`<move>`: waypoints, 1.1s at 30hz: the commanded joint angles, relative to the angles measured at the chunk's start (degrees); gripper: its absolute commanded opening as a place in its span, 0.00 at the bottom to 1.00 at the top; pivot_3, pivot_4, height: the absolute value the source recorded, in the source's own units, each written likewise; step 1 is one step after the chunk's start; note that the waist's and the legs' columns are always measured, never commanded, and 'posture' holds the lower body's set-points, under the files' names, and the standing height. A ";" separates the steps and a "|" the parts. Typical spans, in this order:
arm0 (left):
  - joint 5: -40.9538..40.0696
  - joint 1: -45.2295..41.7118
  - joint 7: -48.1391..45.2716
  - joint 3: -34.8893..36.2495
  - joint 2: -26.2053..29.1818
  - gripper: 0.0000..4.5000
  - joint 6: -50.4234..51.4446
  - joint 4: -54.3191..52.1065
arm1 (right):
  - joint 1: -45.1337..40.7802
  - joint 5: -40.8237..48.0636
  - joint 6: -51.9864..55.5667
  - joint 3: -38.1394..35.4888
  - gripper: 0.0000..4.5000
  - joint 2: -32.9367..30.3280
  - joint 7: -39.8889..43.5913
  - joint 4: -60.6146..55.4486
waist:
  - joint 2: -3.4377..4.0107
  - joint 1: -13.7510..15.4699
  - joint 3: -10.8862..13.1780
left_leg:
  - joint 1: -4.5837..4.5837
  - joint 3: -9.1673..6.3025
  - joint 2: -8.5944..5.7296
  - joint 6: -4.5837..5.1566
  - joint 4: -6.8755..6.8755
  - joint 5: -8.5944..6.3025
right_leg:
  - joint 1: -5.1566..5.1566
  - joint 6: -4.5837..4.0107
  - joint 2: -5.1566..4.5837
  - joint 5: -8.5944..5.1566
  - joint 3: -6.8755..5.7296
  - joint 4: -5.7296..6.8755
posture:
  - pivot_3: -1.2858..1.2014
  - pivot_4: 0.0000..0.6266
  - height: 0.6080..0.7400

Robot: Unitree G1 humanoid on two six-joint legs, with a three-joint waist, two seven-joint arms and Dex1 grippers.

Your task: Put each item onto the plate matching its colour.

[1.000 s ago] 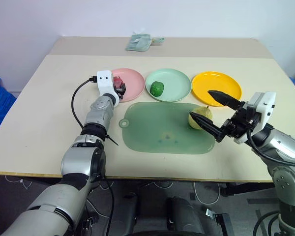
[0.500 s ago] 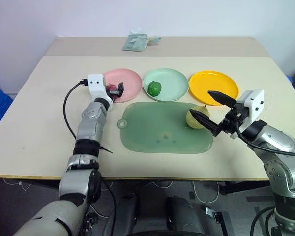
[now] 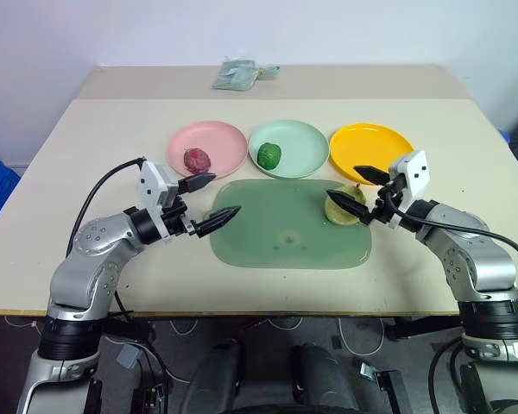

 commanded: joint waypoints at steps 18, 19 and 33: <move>-10.57 8.22 -10.84 4.39 12.74 1.00 4.54 -10.67 | -2.55 -3.63 -1.63 1.82 0.64 0.51 5.95 5.26 | 0.02 -0.09 0.01 | 0.01 0.01 0.02 0.00 -0.04 -0.01 | -0.02 -0.02 -0.02 -0.01 0.01 -0.04 | 0.52 0.24 1.00; -10.84 8.42 -11.43 4.51 13.31 1.00 4.68 -10.66 | -2.65 -3.81 -1.65 1.87 0.64 0.57 5.66 5.07 | 0.02 -0.08 0.01 | 0.00 0.01 0.02 0.00 -0.04 -0.01 | -0.02 -0.03 -0.04 -0.01 0.01 -0.04 | 0.52 0.24 1.00; -10.91 4.21 -2.74 1.37 8.92 1.00 7.41 -13.88 | -30.20 -12.85 -23.85 -0.62 0.64 4.80 -6.82 45.55 | 0.08 -0.23 0.05 | 0.01 0.05 0.03 -0.01 -0.07 0.00 | -0.04 -0.05 0.07 0.01 -0.02 -0.07 | 0.52 0.24 1.00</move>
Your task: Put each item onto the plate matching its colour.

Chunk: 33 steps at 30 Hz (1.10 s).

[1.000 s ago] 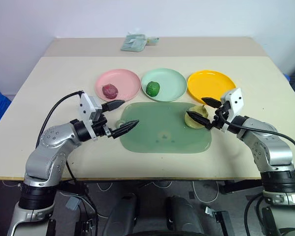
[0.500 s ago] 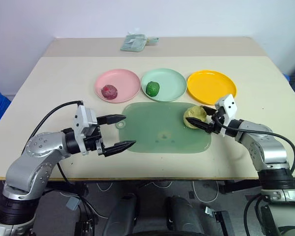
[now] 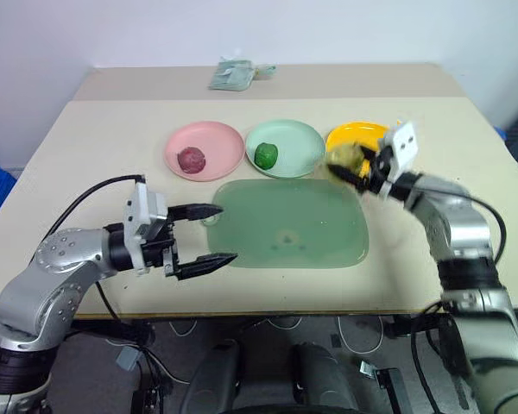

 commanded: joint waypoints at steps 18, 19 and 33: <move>4.23 0.21 19.03 -1.56 -5.74 1.00 4.00 -8.61 | -19.82 -12.31 -22.39 -2.90 0.99 1.81 -14.03 41.87 | 0.03 -1.41 0.03 | 0.01 0.07 0.02 -0.41 -0.13 0.26 | -0.04 0.00 0.11 0.00 0.16 -0.01 | 0.52 0.24 1.00; 5.44 0.26 20.03 -1.73 -6.21 1.00 3.20 -8.53 | -20.09 -11.90 -22.79 -3.37 0.99 1.38 -13.33 41.53 | 0.03 -1.32 0.03 | 0.02 0.07 0.00 -0.41 -0.13 0.26 | -0.03 0.00 0.10 0.00 0.16 -0.01 | 0.52 0.24 1.00; 14.24 3.75 21.19 -0.73 -9.37 1.00 -5.91 2.22 | 13.55 6.55 0.95 -8.43 0.99 -6.09 6.59 -21.85 | 0.08 -0.82 0.03 | -0.01 0.02 0.01 0.01 -0.09 0.00 | -0.04 0.00 0.03 0.00 0.21 -0.01 | 0.52 0.24 1.00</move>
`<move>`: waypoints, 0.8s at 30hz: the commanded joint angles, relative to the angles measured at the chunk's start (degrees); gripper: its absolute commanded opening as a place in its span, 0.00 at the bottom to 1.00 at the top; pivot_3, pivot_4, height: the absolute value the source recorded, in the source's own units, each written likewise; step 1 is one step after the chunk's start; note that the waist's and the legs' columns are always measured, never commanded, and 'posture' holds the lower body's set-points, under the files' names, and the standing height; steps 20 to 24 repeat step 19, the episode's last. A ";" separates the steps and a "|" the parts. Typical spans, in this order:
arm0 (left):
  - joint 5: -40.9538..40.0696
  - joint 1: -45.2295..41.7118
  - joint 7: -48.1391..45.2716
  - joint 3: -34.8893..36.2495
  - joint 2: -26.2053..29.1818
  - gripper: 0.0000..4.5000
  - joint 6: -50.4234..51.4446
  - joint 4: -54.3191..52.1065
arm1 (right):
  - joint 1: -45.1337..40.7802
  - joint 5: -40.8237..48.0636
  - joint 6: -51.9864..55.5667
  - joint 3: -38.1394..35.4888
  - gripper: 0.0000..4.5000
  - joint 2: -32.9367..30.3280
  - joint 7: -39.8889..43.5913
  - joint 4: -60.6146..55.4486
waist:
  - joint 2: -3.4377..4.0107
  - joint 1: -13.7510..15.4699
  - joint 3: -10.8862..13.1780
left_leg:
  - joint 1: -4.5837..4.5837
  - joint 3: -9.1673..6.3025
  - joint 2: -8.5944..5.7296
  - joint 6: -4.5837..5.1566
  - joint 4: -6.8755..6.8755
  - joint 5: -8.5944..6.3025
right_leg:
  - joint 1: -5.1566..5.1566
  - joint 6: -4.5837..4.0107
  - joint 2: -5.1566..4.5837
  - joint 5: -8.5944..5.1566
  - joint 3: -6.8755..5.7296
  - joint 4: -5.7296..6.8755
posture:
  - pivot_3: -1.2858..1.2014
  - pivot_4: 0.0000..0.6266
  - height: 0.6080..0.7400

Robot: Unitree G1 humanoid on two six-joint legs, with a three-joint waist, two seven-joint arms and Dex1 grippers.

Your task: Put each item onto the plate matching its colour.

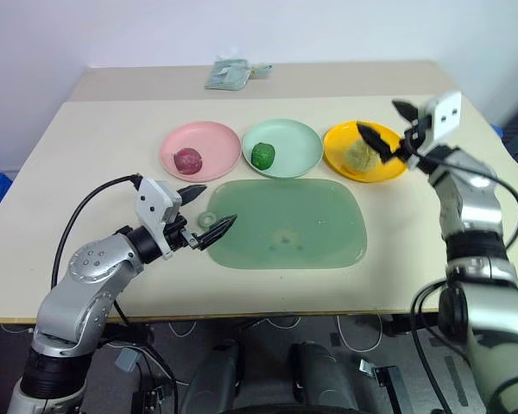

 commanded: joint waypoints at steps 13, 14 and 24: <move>-1.25 16.39 -3.38 7.33 1.38 1.00 -3.84 -7.62 | 37.13 11.18 23.23 -13.11 0.99 -8.59 -2.50 -43.85 | 0.09 0.42 -0.05 | 0.05 0.08 0.03 0.05 -0.02 -0.05 | 0.04 -0.17 -0.16 -0.10 0.06 -0.07 | 0.52 0.24 1.00; -1.52 16.86 -3.47 7.62 1.38 1.00 -3.80 -7.81 | 37.77 11.04 23.09 -13.05 0.99 -8.40 -2.67 -44.17 | 0.10 0.63 -0.05 | 0.05 0.09 0.03 0.06 -0.02 -0.05 | 0.04 -0.17 -0.17 -0.10 0.06 -0.09 | 0.52 0.24 1.00; -2.65 17.66 -3.81 7.83 2.04 1.00 -2.52 -8.39 | 39.39 11.63 23.49 -12.56 0.99 -7.63 -3.46 -45.40 | 0.10 1.33 -0.05 | 0.04 0.11 0.03 0.08 0.09 -0.07 | 0.10 -0.19 -0.18 -0.11 0.05 -0.13 | 0.52 0.24 1.00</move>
